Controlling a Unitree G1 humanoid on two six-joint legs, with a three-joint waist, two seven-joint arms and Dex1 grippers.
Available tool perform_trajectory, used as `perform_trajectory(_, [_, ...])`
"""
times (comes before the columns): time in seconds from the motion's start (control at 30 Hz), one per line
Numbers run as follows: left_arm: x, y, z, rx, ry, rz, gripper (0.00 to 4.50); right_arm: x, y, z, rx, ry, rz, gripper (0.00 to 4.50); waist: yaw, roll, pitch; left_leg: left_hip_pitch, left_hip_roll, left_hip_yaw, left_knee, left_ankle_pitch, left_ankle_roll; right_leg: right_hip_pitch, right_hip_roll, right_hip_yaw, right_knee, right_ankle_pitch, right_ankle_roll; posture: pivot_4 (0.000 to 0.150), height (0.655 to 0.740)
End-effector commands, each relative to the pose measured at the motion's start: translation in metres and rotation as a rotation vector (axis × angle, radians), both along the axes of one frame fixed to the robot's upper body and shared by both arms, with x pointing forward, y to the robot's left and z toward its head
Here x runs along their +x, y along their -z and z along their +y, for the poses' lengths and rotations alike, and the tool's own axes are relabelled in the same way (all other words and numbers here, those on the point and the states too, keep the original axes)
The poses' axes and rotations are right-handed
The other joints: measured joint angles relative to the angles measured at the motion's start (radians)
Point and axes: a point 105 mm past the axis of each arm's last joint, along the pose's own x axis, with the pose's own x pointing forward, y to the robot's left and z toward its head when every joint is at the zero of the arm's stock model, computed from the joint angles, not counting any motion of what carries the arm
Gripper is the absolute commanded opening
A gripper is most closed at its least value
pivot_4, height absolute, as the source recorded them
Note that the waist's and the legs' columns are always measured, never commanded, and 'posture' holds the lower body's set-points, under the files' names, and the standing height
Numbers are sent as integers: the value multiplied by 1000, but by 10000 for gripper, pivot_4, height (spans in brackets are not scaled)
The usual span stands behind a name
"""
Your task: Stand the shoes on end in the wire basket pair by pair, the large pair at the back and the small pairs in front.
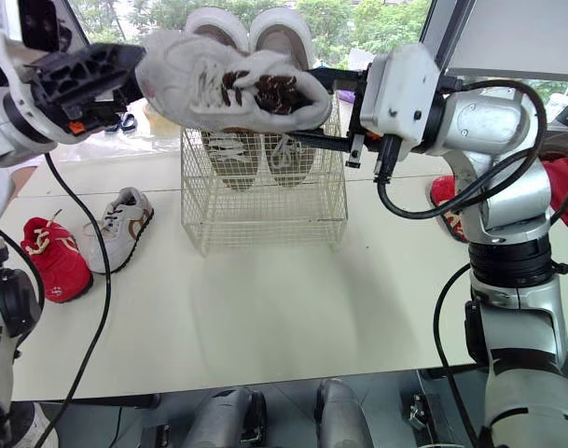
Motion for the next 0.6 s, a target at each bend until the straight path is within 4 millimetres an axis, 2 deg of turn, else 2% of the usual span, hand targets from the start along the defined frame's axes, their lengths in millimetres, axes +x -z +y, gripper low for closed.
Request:
perform_trajectory(0.03, [-11, 0, -7, 76, 55, -53, 39851, -14, -12, 5, 6, -35, -90, 15636, 0, 0, 0, 0, 0, 0, 0, 0, 0, 0, 0, 0, 0, 0, 0, 1500, 7400])
perform_trajectory(0.07, [-11, 2, -9, 82, 67, -48, 36816, -14, -11, 5, 1, -36, -92, 15636, 0, 0, 0, 0, 0, 0, 0, 0, 0, 0, 0, 0, 0, 0, 0, 1500, 7400])
perform_trajectory(0.17, [-9, 3, -9, 71, 71, -38, 22725, -15, -8, 6, -13, -42, -97, 15636, 1, 0, 0, 0, 0, 0, 0, 0, 0, 0, 0, 0, 0, 0, 0, 1500, 7400])
perform_trajectory(0.2, [-10, 3, -9, 63, 75, -39, 16044, -16, -6, 6, -15, -44, -95, 15636, 1, 0, 0, 0, 0, 0, 0, 0, 0, 0, 0, 0, 0, 0, 0, 1500, 7400])
perform_trajectory(0.3, [-9, 0, -11, 34, 71, -42, 3982, -17, -4, 7, -13, -50, -83, 15636, 1, 0, 0, 0, 0, 0, 0, 0, 0, 0, 0, 0, 0, 0, 0, 1500, 7400])
perform_trajectory(0.37, [-8, -5, -11, -5, 65, -36, 2639, -16, -2, 6, -1, -51, -46, 15636, 1, 0, 0, 0, 0, 0, 0, 0, 0, 0, 0, 0, 0, 0, 0, 1500, 7400])
perform_trajectory(0.47, [-8, -9, -8, -65, 52, -26, 2636, -11, 5, -1, 102, -52, 161, 29709, 3, 0, 0, 0, 0, -1, 0, 0, 0, 0, 0, 0, 0, 0, 0, 1500, 7400])
perform_trajectory(0.57, [-6, -8, -1, -156, -6, -22, 2636, 4, 14, -26, 343, -1, 409, 44385, 3, -1, 0, 0, 0, -1, 0, 0, 0, 1, -1, 0, 0, 0, 0, 1500, 7400])
perform_trajectory(0.6, [-4, -8, 1, -191, -35, -24, 2636, 5, 17, -30, 426, -8, 485, 44385, 2, -2, 0, 0, 0, -1, 1, 0, 0, 1, -1, 0, 1, 0, 0, 1500, 7400])
